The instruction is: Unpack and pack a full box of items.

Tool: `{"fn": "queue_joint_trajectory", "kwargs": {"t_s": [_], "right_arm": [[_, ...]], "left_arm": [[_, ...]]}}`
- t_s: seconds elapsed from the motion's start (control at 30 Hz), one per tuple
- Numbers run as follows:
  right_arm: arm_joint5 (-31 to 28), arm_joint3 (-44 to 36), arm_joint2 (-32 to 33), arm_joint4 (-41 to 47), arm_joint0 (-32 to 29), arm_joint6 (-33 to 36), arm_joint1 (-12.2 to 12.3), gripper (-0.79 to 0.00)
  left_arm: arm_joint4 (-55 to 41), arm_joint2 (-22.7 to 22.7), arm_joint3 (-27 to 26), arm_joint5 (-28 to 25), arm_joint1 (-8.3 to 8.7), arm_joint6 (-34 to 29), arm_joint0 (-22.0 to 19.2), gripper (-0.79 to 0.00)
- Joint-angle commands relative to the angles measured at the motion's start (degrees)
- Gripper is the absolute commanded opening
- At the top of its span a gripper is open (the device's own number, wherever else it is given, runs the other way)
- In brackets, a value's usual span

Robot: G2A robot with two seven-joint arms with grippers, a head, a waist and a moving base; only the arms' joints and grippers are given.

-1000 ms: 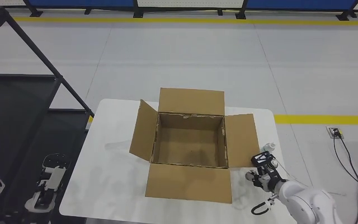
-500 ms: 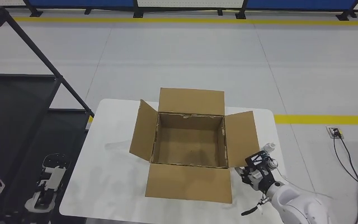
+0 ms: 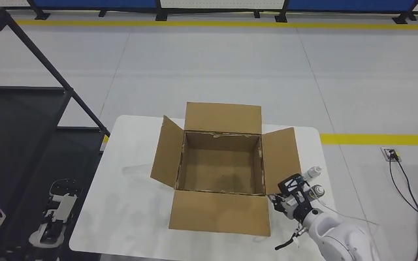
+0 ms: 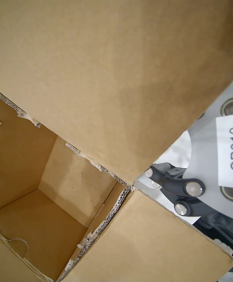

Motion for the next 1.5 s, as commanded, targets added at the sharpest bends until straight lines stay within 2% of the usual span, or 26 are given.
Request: {"fn": "queue_joint_trajectory", "kwargs": {"t_s": [0.0, 0.13, 0.3, 0.37, 0.43, 0.7, 1.17, 1.2, 1.23, 1.3, 1.37, 1.4, 1.47], "right_arm": [[-0.20, 0.20, -0.04, 0.21, 0.16, -0.07, 0.06, -0.459], [0.48, -0.25, 0.73, 0.11, -0.32, -0.09, 0.25, -0.431], [1.49, -3.22, 4.64, 0.35, -4.66, -0.59, 0.72, -0.394], [1.30, -4.39, 6.66, 0.87, -6.98, -0.38, 0.95, -0.256], [0.53, -4.76, 8.38, 1.87, -8.77, 1.61, 1.21, 0.000], [-0.50, 0.36, 10.19, 7.04, -9.42, 3.67, 1.58, 0.000], [-1.93, 15.36, 6.85, 10.02, 0.52, 6.09, 2.02, 0.000], [-2.18, 16.32, 6.72, 10.16, 1.03, 6.14, 2.07, -0.006], [-2.17, 17.16, 6.58, 10.32, 1.58, 6.22, 2.10, -0.080], [-2.50, 18.46, 6.08, 10.69, 2.54, 6.16, 2.14, -0.339], [-2.84, 19.62, 5.75, 10.81, 3.26, 5.92, 2.21, -0.453], [-2.91, 20.12, 5.54, 10.93, 3.57, 5.90, 2.23, -0.545], [-2.86, 20.70, 5.22, 11.00, 4.02, 5.89, 2.29, -0.668]], "left_arm": [[0.00, 0.00, 0.00, 0.00, 0.00, 0.00, 0.00, 0.000], [0.00, 0.00, 0.00, 0.00, 0.00, 0.00, 0.00, 0.000], [0.00, 0.00, 0.00, 0.00, 0.00, 0.00, 0.00, 0.000], [0.00, 0.00, 0.00, 0.00, 0.00, 0.00, 0.00, 0.000], [0.00, 0.00, 0.00, 0.00, 0.00, 0.00, 0.00, 0.000], [0.00, 0.00, 0.00, 0.00, 0.00, 0.00, 0.00, 0.000], [0.00, 0.00, 0.00, 0.00, 0.00, 0.00, 0.00, 0.000], [0.00, 0.00, 0.00, 0.00, 0.00, 0.00, 0.00, 0.000], [0.00, 0.00, 0.00, 0.00, 0.00, 0.00, 0.00, 0.000], [0.00, 0.00, 0.00, 0.00, 0.00, 0.00, 0.00, 0.000], [0.00, 0.00, 0.00, 0.00, 0.00, 0.00, 0.00, 0.000], [0.00, 0.00, 0.00, 0.00, 0.00, 0.00, 0.00, 0.000], [0.00, 0.00, 0.00, 0.00, 0.00, 0.00, 0.00, 0.000]]}}
